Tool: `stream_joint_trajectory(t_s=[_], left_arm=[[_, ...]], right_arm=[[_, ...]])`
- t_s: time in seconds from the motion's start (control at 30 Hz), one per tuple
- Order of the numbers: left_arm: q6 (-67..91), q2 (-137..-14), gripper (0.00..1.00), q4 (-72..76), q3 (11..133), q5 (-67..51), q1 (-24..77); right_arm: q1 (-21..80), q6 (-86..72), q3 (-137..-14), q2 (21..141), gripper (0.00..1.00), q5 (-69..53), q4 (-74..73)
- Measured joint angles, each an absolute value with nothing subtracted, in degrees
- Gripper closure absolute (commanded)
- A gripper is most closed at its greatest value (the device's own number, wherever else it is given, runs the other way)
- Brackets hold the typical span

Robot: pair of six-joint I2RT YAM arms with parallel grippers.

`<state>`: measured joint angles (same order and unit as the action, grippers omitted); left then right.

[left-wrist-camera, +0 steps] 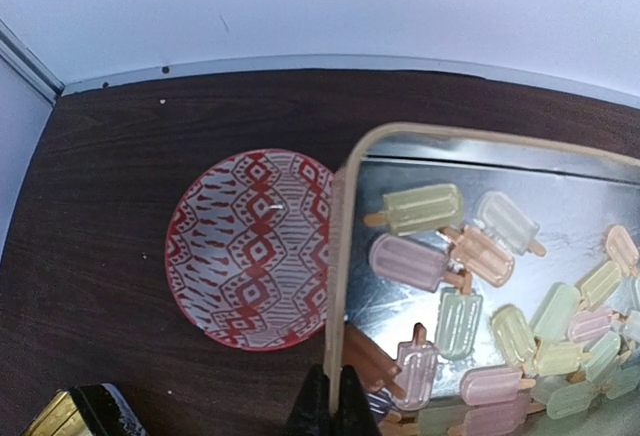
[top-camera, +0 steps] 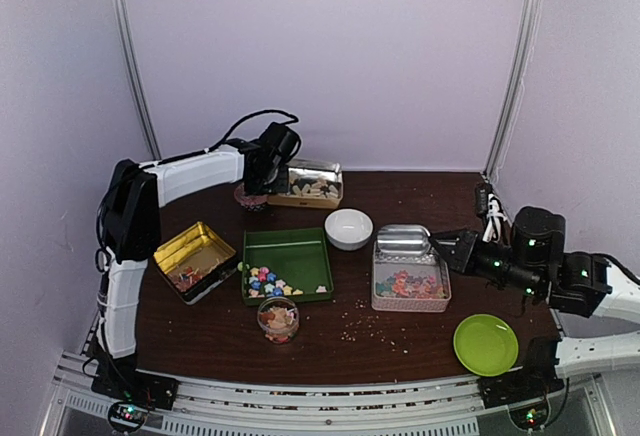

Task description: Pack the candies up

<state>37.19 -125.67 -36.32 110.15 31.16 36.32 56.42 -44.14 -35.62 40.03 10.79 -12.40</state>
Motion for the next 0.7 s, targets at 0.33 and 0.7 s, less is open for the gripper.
stream_joint_trajectory(t_s=[0.33,0.7], left_arm=[[39.40,-133.64,1.00,-37.19,115.31,29.08,36.32],[40.03,-137.97,0.98,-36.38,117.71,20.93,36.03]], right_arm=[[56.23,-43.79,-34.61,38.89,1.00,12.88,-11.70],[56.21,-43.86,-33.01,38.52,1.00,13.15,-11.73]])
